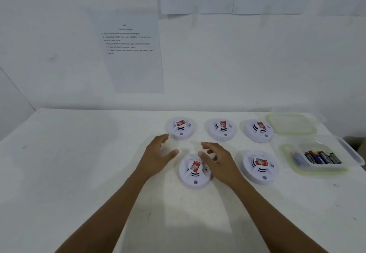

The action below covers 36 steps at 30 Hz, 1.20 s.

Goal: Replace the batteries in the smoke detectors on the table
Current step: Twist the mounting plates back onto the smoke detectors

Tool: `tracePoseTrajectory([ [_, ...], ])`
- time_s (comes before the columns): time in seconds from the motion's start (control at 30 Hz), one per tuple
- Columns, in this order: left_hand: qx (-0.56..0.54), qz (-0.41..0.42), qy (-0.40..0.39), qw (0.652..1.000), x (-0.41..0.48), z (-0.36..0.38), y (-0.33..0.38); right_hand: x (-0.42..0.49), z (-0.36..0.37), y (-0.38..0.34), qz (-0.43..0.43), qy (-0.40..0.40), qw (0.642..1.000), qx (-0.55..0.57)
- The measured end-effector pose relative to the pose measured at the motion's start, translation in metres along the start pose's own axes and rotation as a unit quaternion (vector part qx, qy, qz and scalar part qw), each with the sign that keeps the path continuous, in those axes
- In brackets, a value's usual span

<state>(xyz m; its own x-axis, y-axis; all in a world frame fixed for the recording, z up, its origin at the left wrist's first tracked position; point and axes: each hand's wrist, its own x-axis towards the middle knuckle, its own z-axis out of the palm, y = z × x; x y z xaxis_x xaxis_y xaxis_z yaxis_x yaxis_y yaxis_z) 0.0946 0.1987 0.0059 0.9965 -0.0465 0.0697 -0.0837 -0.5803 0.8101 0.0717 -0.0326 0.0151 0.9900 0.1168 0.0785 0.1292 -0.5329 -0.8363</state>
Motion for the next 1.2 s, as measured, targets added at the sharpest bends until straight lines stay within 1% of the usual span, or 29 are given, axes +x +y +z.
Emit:
tracePoseTrajectory([
  [0.07,0.012,-0.014,0.006,1.000,0.020,-0.001,0.000,0.020,0.002,-0.007,0.021,0.001,1.000,0.004],
  [0.17,0.028,-0.009,-0.004,1.000,0.043,-0.002,0.003,0.046,0.006,-0.016,0.050,-0.023,0.998,0.008],
  [0.3,-0.003,0.009,-0.029,1.000,0.062,-0.001,0.009,0.069,0.013,-0.021,0.061,-0.041,0.997,-0.019],
  [0.4,-0.002,0.015,-0.045,0.999,0.072,0.001,0.006,0.083,0.016,-0.025,0.068,-0.045,0.996,-0.030],
  [0.53,-0.040,0.004,-0.024,0.999,0.073,0.002,0.005,0.090,0.022,-0.028,0.089,-0.036,0.995,0.002],
  [0.63,-0.095,0.027,0.001,0.995,0.070,0.002,0.007,0.091,0.026,-0.029,0.102,-0.006,0.994,0.040],
  [0.73,-0.142,0.046,0.011,0.989,0.065,-0.001,0.012,0.092,0.027,-0.028,0.083,0.031,0.991,0.102],
  [0.87,-0.175,0.077,0.015,0.981,0.062,-0.006,0.020,0.088,0.023,-0.033,0.083,0.052,0.973,0.208],
  [0.93,-0.188,0.077,0.000,0.979,0.059,-0.009,0.024,0.087,0.019,-0.035,0.071,0.046,0.974,0.209],
  [1.03,-0.223,0.068,-0.022,0.972,0.055,-0.014,0.029,0.085,0.013,-0.038,0.040,0.039,0.984,0.170],
  [1.2,-0.260,0.064,-0.021,0.963,0.043,-0.018,0.040,0.076,0.006,-0.036,0.016,0.038,0.985,0.166],
])
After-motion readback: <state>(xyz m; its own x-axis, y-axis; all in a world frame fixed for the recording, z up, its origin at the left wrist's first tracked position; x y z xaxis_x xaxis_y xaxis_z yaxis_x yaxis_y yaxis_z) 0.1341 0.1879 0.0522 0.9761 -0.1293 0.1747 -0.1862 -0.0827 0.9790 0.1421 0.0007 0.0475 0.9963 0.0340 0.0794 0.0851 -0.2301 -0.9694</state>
